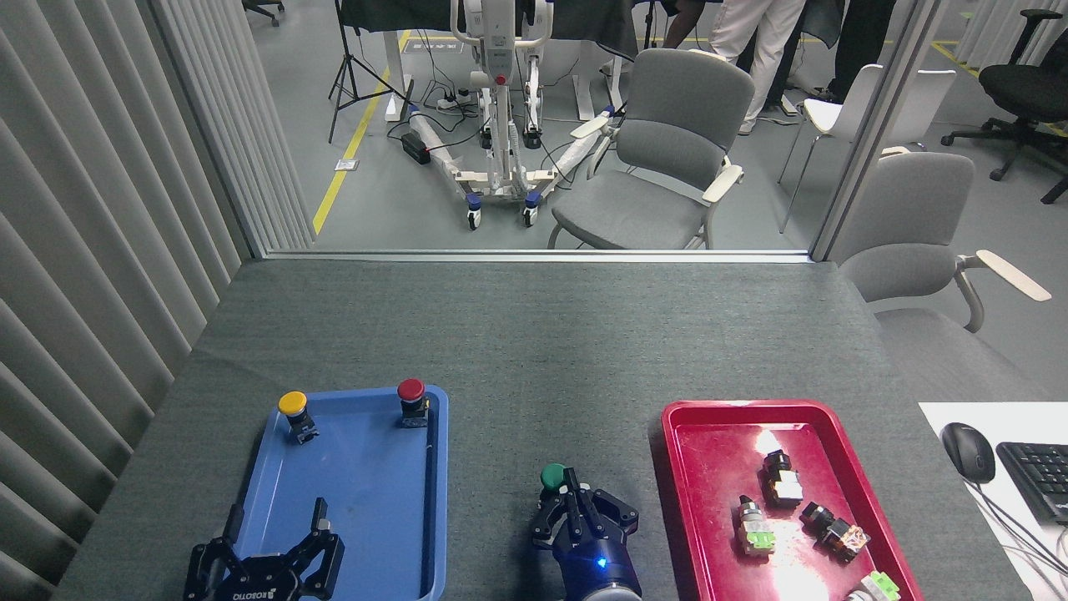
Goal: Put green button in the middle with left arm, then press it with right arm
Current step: 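Press down on the green button with the right gripper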
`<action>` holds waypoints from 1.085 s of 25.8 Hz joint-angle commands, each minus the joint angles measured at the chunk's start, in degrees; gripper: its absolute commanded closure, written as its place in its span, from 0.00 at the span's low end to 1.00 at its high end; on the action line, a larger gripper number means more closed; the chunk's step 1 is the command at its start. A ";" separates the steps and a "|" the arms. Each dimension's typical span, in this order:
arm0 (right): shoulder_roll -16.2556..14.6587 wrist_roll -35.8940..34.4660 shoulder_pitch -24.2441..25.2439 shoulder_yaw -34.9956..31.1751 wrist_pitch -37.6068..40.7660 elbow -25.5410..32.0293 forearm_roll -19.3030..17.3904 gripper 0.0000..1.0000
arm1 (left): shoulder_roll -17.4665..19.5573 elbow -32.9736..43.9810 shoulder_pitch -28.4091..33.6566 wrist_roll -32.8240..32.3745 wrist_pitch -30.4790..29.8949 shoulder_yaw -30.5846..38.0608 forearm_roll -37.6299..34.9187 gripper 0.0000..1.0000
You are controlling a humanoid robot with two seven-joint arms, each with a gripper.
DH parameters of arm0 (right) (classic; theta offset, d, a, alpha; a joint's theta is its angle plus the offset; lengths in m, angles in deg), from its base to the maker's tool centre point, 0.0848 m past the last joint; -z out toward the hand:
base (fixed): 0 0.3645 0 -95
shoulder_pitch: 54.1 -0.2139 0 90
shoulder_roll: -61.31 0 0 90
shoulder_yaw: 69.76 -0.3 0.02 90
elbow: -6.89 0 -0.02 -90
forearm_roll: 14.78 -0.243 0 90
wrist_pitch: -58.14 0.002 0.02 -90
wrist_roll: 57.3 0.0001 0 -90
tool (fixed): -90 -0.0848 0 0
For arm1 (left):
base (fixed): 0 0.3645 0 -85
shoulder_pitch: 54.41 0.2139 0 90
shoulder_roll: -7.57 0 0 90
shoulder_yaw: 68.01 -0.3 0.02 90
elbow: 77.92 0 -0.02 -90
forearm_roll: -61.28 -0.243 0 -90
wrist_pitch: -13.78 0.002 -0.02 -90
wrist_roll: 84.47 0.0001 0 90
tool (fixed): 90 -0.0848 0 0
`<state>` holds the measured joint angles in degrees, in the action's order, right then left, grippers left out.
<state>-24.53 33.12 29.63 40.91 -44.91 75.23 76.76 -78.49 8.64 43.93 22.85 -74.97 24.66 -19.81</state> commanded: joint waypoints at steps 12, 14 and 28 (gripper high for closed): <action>0.24 -6.48 0.03 -0.36 -0.04 2.85 -0.13 0.89 | 3.62 2.65 1.23 -2.73 -0.55 0.94 9.73 0.01; 0.32 -6.93 0.03 -0.36 -0.48 4.43 -0.22 0.49 | 3.62 2.65 1.23 -2.82 -0.55 0.85 9.73 0.01; -0.29 -9.39 4.07 -3.00 -3.12 10.14 -0.40 0.00 | 3.36 2.91 0.97 -7.83 -0.72 0.85 9.64 0.01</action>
<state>-24.64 23.81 31.84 38.92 -48.15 83.91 76.31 -75.03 11.38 44.96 15.99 -75.67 25.51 -10.17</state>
